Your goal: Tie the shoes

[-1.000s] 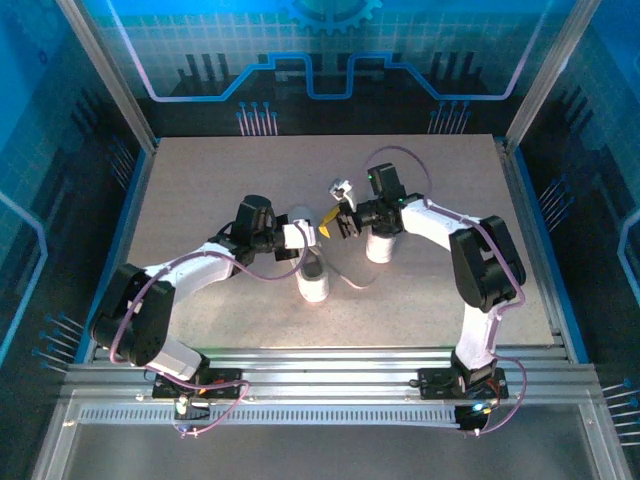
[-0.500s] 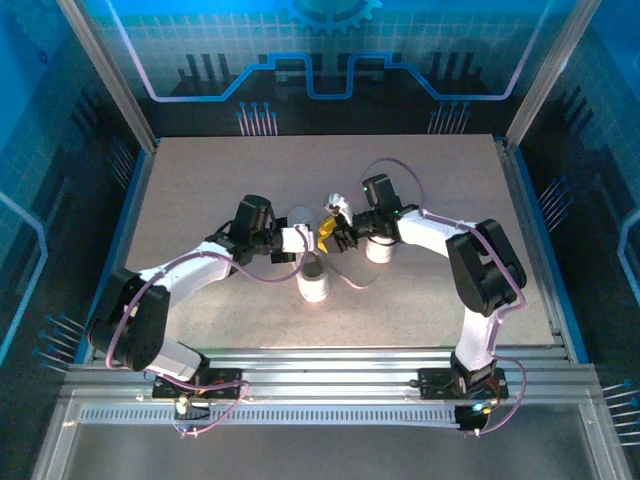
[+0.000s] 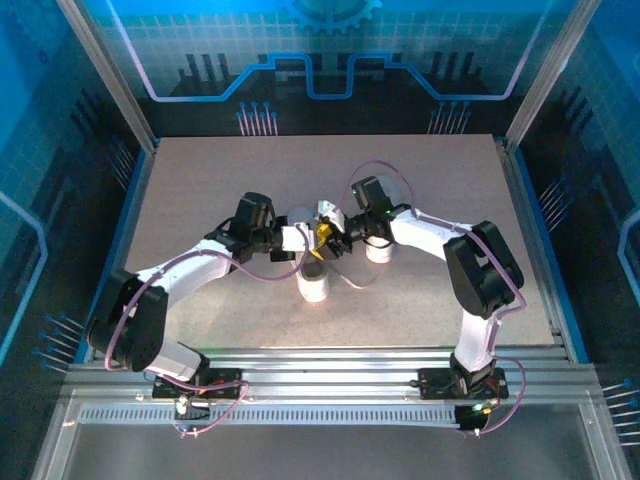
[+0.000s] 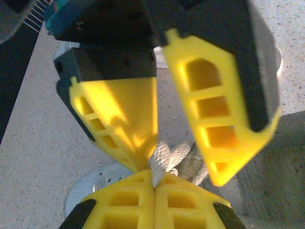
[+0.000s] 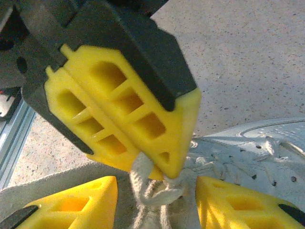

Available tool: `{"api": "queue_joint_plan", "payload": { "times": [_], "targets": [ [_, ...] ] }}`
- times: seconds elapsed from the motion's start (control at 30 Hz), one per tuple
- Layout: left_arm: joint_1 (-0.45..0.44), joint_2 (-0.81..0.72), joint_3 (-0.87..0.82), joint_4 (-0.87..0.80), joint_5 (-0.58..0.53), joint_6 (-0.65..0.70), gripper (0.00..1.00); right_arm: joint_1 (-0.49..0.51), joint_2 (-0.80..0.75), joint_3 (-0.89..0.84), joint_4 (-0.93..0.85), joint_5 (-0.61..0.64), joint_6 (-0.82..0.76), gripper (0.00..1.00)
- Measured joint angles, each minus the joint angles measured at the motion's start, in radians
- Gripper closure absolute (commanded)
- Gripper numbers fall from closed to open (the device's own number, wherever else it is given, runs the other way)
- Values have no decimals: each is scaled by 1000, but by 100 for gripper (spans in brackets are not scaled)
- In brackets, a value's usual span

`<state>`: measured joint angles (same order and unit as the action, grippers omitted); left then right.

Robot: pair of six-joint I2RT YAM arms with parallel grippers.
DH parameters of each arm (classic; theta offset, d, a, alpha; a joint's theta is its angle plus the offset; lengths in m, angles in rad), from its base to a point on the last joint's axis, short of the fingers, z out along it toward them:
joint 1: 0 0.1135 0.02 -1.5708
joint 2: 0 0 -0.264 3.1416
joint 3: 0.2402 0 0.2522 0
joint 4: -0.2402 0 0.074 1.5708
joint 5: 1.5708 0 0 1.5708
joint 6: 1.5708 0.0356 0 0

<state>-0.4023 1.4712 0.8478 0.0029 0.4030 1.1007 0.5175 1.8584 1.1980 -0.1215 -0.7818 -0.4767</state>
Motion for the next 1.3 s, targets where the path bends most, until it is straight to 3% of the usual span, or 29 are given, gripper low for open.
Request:
{"api": "queue_joint_plan", "payload": {
  "times": [0.1,0.27,0.47,1.3],
  "targets": [
    [0,0,3,-4,0,1,100,14,-9,0,-20,19,-26,56],
    [0,0,6,-18,1,1,100,21,-27,-1,-19,58,-28,76],
    [0,-5,8,-22,1,2,100,21,-62,-29,19,110,8,87],
    [0,-6,13,-37,21,-29,100,20,-163,-133,66,141,102,99]
  ]
}}
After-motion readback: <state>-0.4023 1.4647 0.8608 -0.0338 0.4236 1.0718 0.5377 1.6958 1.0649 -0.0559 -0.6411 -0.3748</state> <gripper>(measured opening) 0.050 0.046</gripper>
